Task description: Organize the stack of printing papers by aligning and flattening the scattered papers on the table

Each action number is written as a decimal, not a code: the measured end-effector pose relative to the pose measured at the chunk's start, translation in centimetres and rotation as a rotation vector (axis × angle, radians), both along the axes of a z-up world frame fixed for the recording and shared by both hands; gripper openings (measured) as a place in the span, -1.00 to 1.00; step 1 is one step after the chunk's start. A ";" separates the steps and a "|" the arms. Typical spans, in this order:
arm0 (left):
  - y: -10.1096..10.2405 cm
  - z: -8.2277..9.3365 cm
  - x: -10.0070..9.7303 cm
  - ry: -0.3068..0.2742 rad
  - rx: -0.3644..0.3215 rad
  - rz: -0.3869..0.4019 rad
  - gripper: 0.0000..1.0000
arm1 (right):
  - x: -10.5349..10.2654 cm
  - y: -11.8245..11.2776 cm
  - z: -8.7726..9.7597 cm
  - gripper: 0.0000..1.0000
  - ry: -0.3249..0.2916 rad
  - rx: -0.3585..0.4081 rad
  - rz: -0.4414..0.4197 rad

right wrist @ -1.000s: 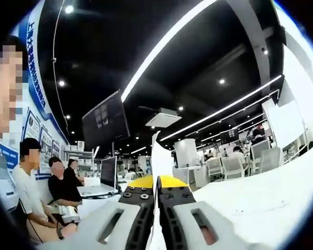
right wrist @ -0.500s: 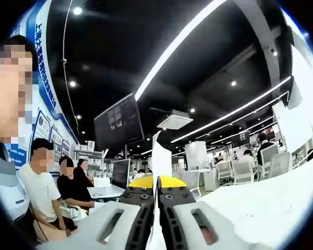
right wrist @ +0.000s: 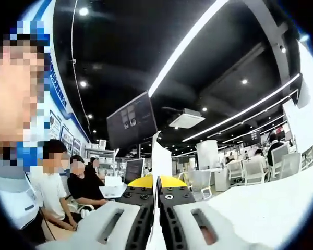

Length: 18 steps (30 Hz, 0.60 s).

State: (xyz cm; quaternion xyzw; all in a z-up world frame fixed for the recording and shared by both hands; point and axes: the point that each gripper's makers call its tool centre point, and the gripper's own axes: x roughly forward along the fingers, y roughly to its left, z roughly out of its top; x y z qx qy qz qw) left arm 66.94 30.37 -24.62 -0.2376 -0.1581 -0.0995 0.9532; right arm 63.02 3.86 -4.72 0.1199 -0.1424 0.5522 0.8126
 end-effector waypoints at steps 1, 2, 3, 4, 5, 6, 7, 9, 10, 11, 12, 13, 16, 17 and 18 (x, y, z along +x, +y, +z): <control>0.0 0.0 0.0 0.000 0.000 0.000 -0.81 | -0.1 0.0 0.1 -1.00 -0.002 0.001 0.003; 0.0 0.0 0.0 0.000 0.000 0.000 -0.81 | -0.3 0.1 0.2 -1.00 -0.004 0.003 0.010; 0.0 0.0 0.0 0.000 0.000 0.000 -0.81 | -0.4 0.2 0.3 -1.00 -0.004 0.004 0.016; 0.0 0.0 0.0 0.000 0.000 0.000 -0.81 | -0.6 0.3 0.4 -1.00 -0.003 0.010 0.023; 0.0 0.0 0.0 0.000 0.000 0.000 -0.81 | -0.8 0.4 0.5 -1.00 -0.003 0.013 0.037; 0.0 0.0 0.0 0.000 0.000 0.000 -0.81 | -1.0 0.6 0.6 -1.00 -0.001 0.014 0.048; 0.0 0.0 0.0 0.000 0.000 0.000 -0.81 | -1.1 0.7 0.6 -1.00 -0.002 0.016 0.054; 0.0 0.0 0.0 0.000 0.000 0.000 -0.81 | -1.4 0.9 0.8 -1.00 -0.003 0.019 0.067; 0.0 0.0 0.0 0.000 0.000 0.000 -0.81 | -1.6 1.0 0.8 -1.00 -0.002 0.020 0.074; 0.0 0.0 0.0 0.000 0.000 -0.001 -0.81 | -1.7 1.2 0.9 -1.00 -0.001 0.024 0.084; 0.0 0.0 0.0 0.000 0.000 -0.001 -0.81 | -1.8 1.3 0.9 -1.00 0.000 0.025 0.092; 0.0 0.0 0.0 0.000 0.000 -0.001 -0.81 | -1.9 1.5 0.9 -1.00 0.001 0.025 0.099; -0.1 0.0 0.0 -0.001 0.000 -0.001 -0.81 | -2.0 2.0 0.8 -1.00 0.007 0.022 0.115; -0.1 0.0 0.0 -0.001 0.000 -0.001 -0.81 | -2.2 2.3 0.6 -1.00 0.016 0.019 0.131; -0.1 0.0 0.0 -0.002 0.000 -0.002 -0.81 | -2.3 2.5 0.5 -1.00 0.018 0.018 0.135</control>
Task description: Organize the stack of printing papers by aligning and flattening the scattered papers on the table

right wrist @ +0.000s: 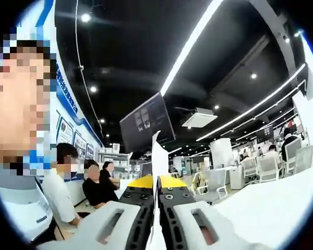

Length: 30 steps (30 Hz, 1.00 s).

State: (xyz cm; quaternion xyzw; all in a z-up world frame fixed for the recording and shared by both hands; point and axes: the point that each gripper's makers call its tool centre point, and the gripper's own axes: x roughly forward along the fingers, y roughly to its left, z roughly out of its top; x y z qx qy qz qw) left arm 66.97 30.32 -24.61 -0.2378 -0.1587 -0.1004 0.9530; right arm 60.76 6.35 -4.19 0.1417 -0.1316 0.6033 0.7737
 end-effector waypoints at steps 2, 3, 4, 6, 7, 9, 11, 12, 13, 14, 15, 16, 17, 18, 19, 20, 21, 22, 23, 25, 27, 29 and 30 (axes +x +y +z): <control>0.0 0.0 0.0 0.000 -0.001 -0.001 -0.81 | -0.2 0.5 -0.2 -1.00 0.002 -0.009 0.012; 0.0 0.0 0.0 0.000 -0.001 -0.001 -0.81 | -0.3 0.7 -0.3 -1.00 0.001 -0.015 0.016; 0.0 0.0 0.0 -0.001 -0.001 -0.001 -0.81 | -0.4 0.8 -0.4 -1.00 -0.003 -0.017 0.018; 0.0 0.0 0.0 -0.001 -0.001 -0.001 -0.81 | -0.5 0.9 -0.4 -1.00 -0.004 -0.019 0.027; 0.0 0.0 0.0 0.000 0.001 0.000 -0.81 | -0.6 1.0 -0.3 -1.00 -0.004 -0.017 0.032; 0.0 0.0 0.0 0.000 0.001 -0.001 -0.81 | -0.6 1.1 -0.3 -1.00 -0.002 -0.015 0.037; 0.0 0.0 0.0 0.000 0.001 -0.001 -0.81 | -0.6 1.2 -0.4 -1.00 0.004 -0.014 0.043; 0.0 0.0 0.0 -0.001 0.000 -0.001 -0.81 | -0.7 1.2 -0.4 -1.00 0.008 -0.013 0.046; 0.0 0.0 0.0 -0.001 0.000 -0.002 -0.81 | -0.7 1.2 -0.5 -1.00 0.011 -0.013 0.049; 0.0 0.0 0.0 -0.002 0.000 -0.002 -0.81 | -0.7 1.2 -0.4 -1.00 0.016 -0.009 0.053; 0.0 0.0 0.0 -0.002 0.000 -0.002 -0.81 | -0.8 1.1 -0.2 -1.00 0.021 0.001 0.063; 0.0 0.0 0.0 -0.002 0.000 -0.002 -0.81 | -0.8 1.1 -0.1 -1.00 0.026 0.008 0.070; 0.0 0.0 0.0 -0.001 0.000 -0.002 -0.81 | -0.9 1.0 0.0 -1.00 0.037 0.018 0.082; 0.0 0.0 0.0 -0.001 -0.001 -0.002 -0.81 | -0.9 1.0 0.1 -1.00 0.045 0.026 0.092; 0.0 0.0 0.0 0.000 0.000 -0.002 -0.81 | -1.0 0.9 0.2 -1.00 0.053 0.034 0.103; 0.0 0.0 0.0 0.001 0.001 -0.002 -0.81 | -1.0 0.9 0.2 -1.00 0.060 0.039 0.112; 0.0 0.0 0.0 0.001 0.002 -0.002 -0.81 | -1.1 1.0 0.2 -1.00 0.065 0.042 0.115; -0.1 0.0 0.0 0.001 0.003 -0.002 -0.81 | -1.1 1.0 0.2 -1.00 0.069 0.043 0.118; -0.1 0.0 0.0 0.002 0.004 -0.002 -0.81 | -1.2 1.1 0.1 -1.00 0.086 0.048 0.135; -0.1 -0.1 0.0 0.002 0.003 -0.002 -0.81 | -1.6 1.3 0.2 -1.00 0.101 0.054 0.162; -0.1 0.0 0.0 0.003 0.007 -0.001 -0.81 | -2.0 1.7 0.2 -1.00 0.094 0.049 0.171; -0.2 0.0 0.0 0.005 0.011 -0.001 -0.81 | -2.3 2.1 0.1 -1.00 0.086 0.035 0.177; -0.2 0.0 0.0 0.005 0.011 -0.002 -0.81 | -2.5 2.3 0.1 -1.00 0.085 0.032 0.185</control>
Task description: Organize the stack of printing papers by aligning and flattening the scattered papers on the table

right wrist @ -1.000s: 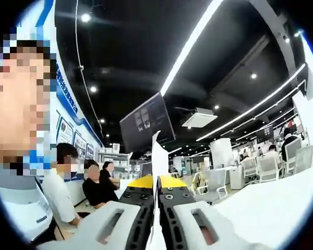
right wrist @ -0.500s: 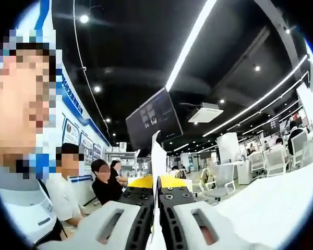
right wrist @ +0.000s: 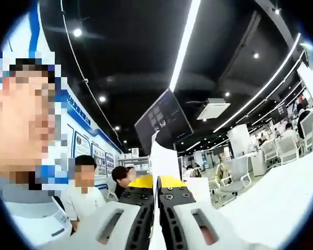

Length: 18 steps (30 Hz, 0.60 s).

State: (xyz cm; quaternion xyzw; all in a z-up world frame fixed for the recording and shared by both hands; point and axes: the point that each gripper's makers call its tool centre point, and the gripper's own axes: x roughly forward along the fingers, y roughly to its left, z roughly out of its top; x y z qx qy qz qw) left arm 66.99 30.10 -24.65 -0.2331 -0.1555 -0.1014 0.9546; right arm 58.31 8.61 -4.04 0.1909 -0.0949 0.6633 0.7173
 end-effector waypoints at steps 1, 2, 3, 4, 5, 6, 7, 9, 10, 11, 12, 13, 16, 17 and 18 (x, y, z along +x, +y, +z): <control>0.0 0.0 0.0 0.001 -0.001 0.000 -0.81 | -0.1 0.1 0.0 -1.00 0.000 0.000 0.004; 0.0 0.0 0.0 0.001 -0.001 -0.001 -0.81 | -0.2 0.2 0.0 -1.00 0.000 0.001 0.010; 0.0 0.0 0.0 0.001 -0.001 -0.001 -0.81 | -0.2 0.4 0.0 -1.00 0.000 0.002 0.014; 0.0 0.0 0.0 0.001 -0.001 0.000 -0.81 | -0.1 0.5 -0.1 -1.00 0.005 0.004 0.018; 0.0 0.0 0.0 0.001 -0.001 0.000 -0.81 | -0.1 0.7 -0.3 -1.00 0.009 0.004 0.021; 0.0 0.0 0.0 0.001 -0.001 0.000 -0.81 | 0.0 0.9 -0.6 -1.00 0.013 0.000 0.024; 0.0 0.0 0.0 0.001 -0.001 0.000 -0.81 | 0.1 1.0 -0.9 -1.00 0.025 0.000 0.028; 0.0 0.0 0.0 0.000 -0.002 -0.001 -0.81 | 0.5 1.2 -1.3 -1.00 0.056 0.005 0.042; 0.0 0.0 0.0 -0.001 -0.002 -0.001 -0.81 | 0.7 1.3 -1.5 -1.00 0.076 0.006 0.046; 0.1 0.0 0.0 -0.001 -0.003 -0.001 -0.81 | 0.8 1.3 -1.6 -1.00 0.079 0.005 0.049; 0.1 0.0 0.0 -0.001 -0.003 -0.001 -0.81 | 1.0 1.3 -1.8 -1.00 0.082 0.004 0.047; 0.1 0.0 0.0 -0.002 -0.003 -0.001 -0.81 | 1.1 1.3 -1.9 -1.00 0.084 0.004 0.045; 0.1 -0.1 0.0 -0.001 -0.004 -0.001 -0.81 | 2.1 1.2 -2.4 -1.00 0.114 0.011 0.040; 0.1 -0.1 0.0 -0.001 -0.004 -0.001 -0.81 | 2.4 1.2 -2.5 -1.00 0.127 0.016 0.042; 0.1 -0.1 0.0 -0.001 -0.004 -0.001 -0.81 | 2.6 1.2 -2.6 -1.00 0.133 0.017 0.043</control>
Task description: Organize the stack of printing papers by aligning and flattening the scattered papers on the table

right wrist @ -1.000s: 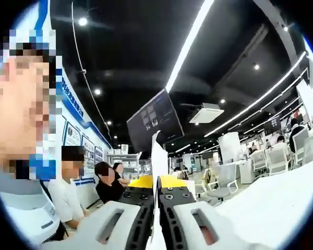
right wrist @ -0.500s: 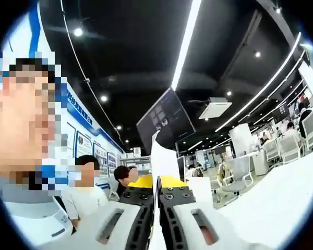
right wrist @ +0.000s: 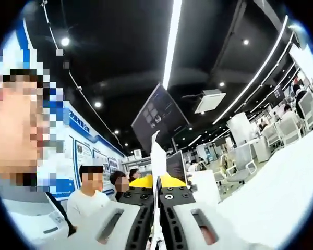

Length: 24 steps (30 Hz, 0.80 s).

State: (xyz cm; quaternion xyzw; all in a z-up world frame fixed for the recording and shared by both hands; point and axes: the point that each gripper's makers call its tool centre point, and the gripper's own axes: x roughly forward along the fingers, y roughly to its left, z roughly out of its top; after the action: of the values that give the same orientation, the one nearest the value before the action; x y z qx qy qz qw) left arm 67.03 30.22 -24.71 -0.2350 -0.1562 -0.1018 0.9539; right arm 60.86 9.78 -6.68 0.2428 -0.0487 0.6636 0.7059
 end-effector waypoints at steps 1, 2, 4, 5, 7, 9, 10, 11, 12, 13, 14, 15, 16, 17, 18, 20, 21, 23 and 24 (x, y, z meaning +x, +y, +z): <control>0.0 0.0 0.0 0.000 0.000 0.000 -0.81 | 0.3 0.0 -0.2 -1.00 0.008 0.001 0.000; 0.0 0.0 0.0 0.000 0.000 0.000 -0.81 | 0.6 0.1 -0.5 -1.00 0.016 0.001 -0.004; 0.0 0.0 0.0 -0.001 0.000 0.000 -0.81 | 1.1 0.3 -1.1 -1.00 0.027 -0.004 -0.011; -0.1 0.0 0.0 0.000 0.000 0.000 -0.81 | 1.4 0.5 -1.5 -1.00 0.025 -0.012 -0.015; -0.1 0.0 0.0 -0.001 0.000 0.000 -0.81 | 2.3 0.9 -3.0 -1.00 0.015 -0.052 -0.045; -0.1 0.0 0.0 0.000 0.000 0.001 -0.81 | 2.9 1.1 -4.0 -1.00 0.005 -0.075 -0.069; -0.1 0.0 0.0 -0.001 -0.001 0.001 -0.81 | 3.3 1.1 -4.4 -1.00 0.003 -0.080 -0.084; -0.1 0.0 0.0 0.000 -0.002 0.000 -0.81 | 3.8 1.1 -4.8 -1.00 0.012 -0.083 -0.096; -0.1 0.0 0.0 -0.001 -0.002 0.000 -0.81 | 4.2 1.1 -5.1 -1.00 0.025 -0.082 -0.098; -0.1 0.0 0.0 0.000 -0.002 0.001 -0.81 | 4.5 1.0 -5.3 -1.00 0.033 -0.077 -0.102; -0.2 0.0 0.0 -0.001 -0.002 0.000 -0.81 | 5.0 0.8 -5.5 -1.00 0.041 -0.075 -0.114; -0.2 0.0 0.0 -0.001 -0.002 0.000 -0.81 | 5.5 0.7 -5.8 -1.00 0.045 -0.075 -0.129; -0.2 0.0 0.0 -0.001 -0.001 0.001 -0.81 | 6.3 0.5 -6.3 -1.00 0.055 -0.076 -0.148; -0.2 0.0 0.0 -0.001 -0.001 0.000 -0.81 | 6.8 0.4 -6.7 -1.00 0.063 -0.078 -0.160; -0.3 0.0 0.0 -0.001 -0.001 0.000 -0.81 | 7.3 0.3 -7.2 -1.00 0.079 -0.080 -0.163; -0.3 0.0 0.0 -0.001 -0.003 -0.001 -0.80 | 8.1 0.1 -8.0 -1.00 0.093 -0.080 -0.180; -0.3 0.0 0.0 -0.001 -0.004 -0.002 -0.79 | 8.9 -0.1 -8.7 -1.00 0.105 -0.082 -0.204; -0.3 0.0 0.0 -0.002 -0.006 -0.005 -0.78 | 9.9 -0.2 -9.8 -1.00 0.130 -0.087 -0.221; -0.3 0.0 0.0 -0.002 -0.006 -0.005 -0.78 | 10.5 -0.3 -10.3 -1.00 0.136 -0.086 -0.227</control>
State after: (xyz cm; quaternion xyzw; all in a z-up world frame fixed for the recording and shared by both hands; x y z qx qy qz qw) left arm 67.04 29.89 -24.67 -0.2382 -0.1571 -0.1039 0.9528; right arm 71.32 9.43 -16.98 0.2496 0.0008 0.5629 0.7879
